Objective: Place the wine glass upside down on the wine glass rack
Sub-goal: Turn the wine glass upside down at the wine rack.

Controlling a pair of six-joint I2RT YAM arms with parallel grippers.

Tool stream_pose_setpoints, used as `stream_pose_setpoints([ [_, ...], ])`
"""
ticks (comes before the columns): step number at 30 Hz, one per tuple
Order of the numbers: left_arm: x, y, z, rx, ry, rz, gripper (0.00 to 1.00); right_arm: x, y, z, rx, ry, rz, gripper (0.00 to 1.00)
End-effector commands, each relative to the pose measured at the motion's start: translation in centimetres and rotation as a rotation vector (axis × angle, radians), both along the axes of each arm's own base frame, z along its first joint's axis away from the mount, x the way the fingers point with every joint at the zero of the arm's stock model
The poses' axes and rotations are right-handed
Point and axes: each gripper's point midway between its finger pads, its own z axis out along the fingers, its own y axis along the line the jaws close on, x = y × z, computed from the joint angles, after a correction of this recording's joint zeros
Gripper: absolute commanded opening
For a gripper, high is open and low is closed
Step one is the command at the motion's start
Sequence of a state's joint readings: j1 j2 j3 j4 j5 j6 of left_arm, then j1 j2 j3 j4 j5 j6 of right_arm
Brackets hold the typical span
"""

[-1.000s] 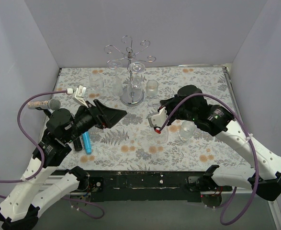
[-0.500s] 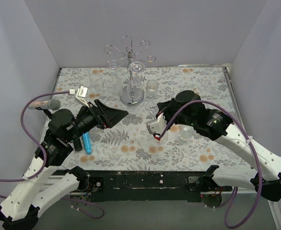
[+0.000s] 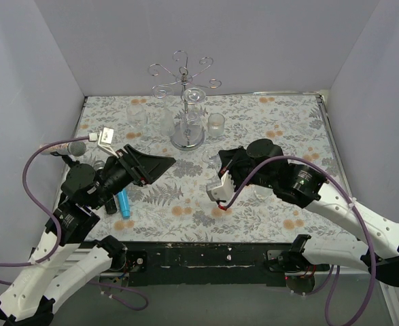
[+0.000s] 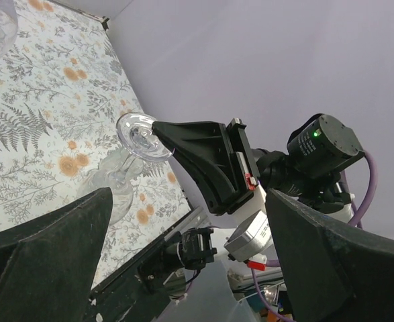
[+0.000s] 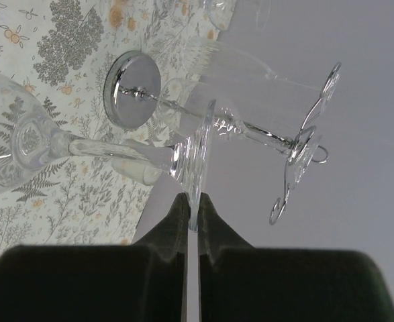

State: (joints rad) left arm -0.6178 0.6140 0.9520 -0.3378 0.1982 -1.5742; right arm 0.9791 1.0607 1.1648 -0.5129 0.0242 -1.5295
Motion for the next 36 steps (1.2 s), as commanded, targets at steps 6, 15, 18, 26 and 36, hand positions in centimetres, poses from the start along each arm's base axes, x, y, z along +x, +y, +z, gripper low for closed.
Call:
stream_pose_setpoints([
  [6, 0.0, 0.4, 0.7, -0.075, -0.001, 0.026, 0.98, -0.6, 1.3, 4.6, 0.137, -0.183, 0.046, 0.01],
  [15, -0.1, -0.1, 0.8, -0.104, 0.005, -0.001, 0.98, -1.4, 1.9, 4.3, 0.140, -0.236, 0.079, 0.01],
  [18, -0.2, -0.2, 0.9, -0.112, 0.003, -0.010, 0.98, -1.7, 2.1, 4.5, 0.150, -0.258, 0.089, 0.01],
  [26, -0.1, -0.5, 1.0, -0.137, 0.013, -0.019, 0.98, -2.2, 2.5, 5.3, 0.184, -0.308, 0.111, 0.01],
  [36, 0.4, -2.5, 0.6, -0.172, 0.072, -0.096, 0.98, -2.8, 2.8, 5.4, 0.218, -0.392, 0.136, 0.01],
])
